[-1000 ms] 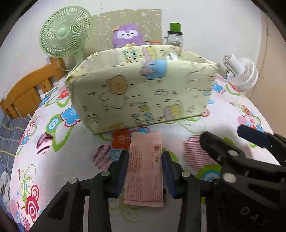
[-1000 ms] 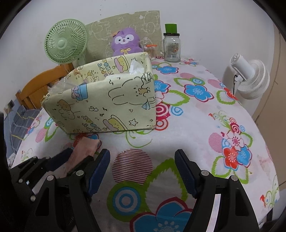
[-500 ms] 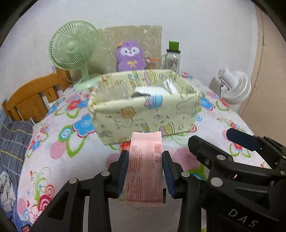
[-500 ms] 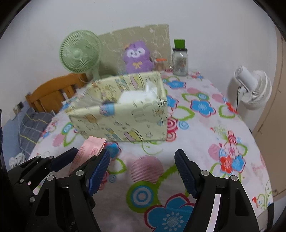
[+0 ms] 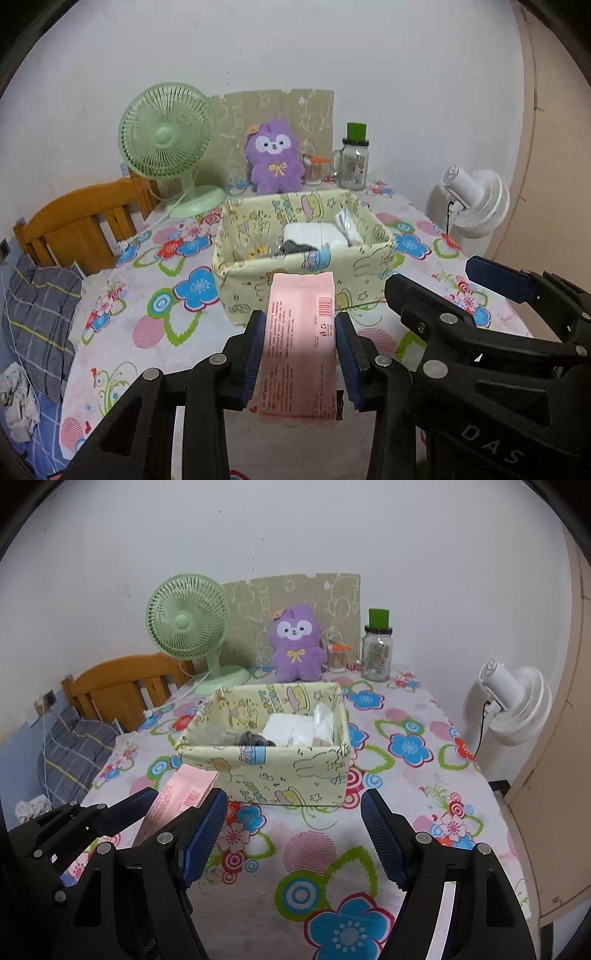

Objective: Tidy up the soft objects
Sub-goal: 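Carry the pink tissue pack over the fabric box with the left tool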

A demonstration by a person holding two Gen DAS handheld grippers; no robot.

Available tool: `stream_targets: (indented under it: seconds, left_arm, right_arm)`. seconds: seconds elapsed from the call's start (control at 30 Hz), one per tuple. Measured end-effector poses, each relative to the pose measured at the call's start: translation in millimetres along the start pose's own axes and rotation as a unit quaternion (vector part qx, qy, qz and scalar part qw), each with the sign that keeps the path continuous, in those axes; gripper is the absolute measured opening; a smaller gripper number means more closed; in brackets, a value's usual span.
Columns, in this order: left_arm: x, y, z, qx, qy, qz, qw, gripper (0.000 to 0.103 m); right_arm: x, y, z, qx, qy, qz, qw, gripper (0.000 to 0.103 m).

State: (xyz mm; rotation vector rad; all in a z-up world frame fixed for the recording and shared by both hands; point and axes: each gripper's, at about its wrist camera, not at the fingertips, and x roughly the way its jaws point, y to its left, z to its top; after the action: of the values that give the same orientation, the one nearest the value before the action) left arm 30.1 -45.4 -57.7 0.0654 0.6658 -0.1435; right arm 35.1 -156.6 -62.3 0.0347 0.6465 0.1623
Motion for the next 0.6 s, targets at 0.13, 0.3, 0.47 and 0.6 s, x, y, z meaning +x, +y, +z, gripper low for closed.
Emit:
stream_targets:
  seconds: [0.13,0.3,0.47,0.6]
  left_arm:
    - [-10.3,-6.5,5.3,0.007,-0.009,-0.006,0.9999,0.039]
    - [-18.7,-11.6,12.1,0.011,-0.017,-0.008,0.9998,0.039]
    - [-21.2,-12.5,20.4,0.009,-0.022,-0.012,0.9997,0.039]
    - [-23.0,-11.4,29.9,0.011,-0.027,-0.011,0.9995,0.039]
  right_arm:
    - [-10.7,-1.7,4.7,0.002,-0.006,-0.008,1.000,0.078]
    - [-21.6,-5.6,9.9,0.008,-0.014,-0.011,1.000,0.078]
    - [-27.9,-5.6,18.8,0.005,-0.018,-0.022,1.000,0.078]
    - [-29.6,-6.4,28.2,0.008,-0.022,-0.024,0.999,0.078]
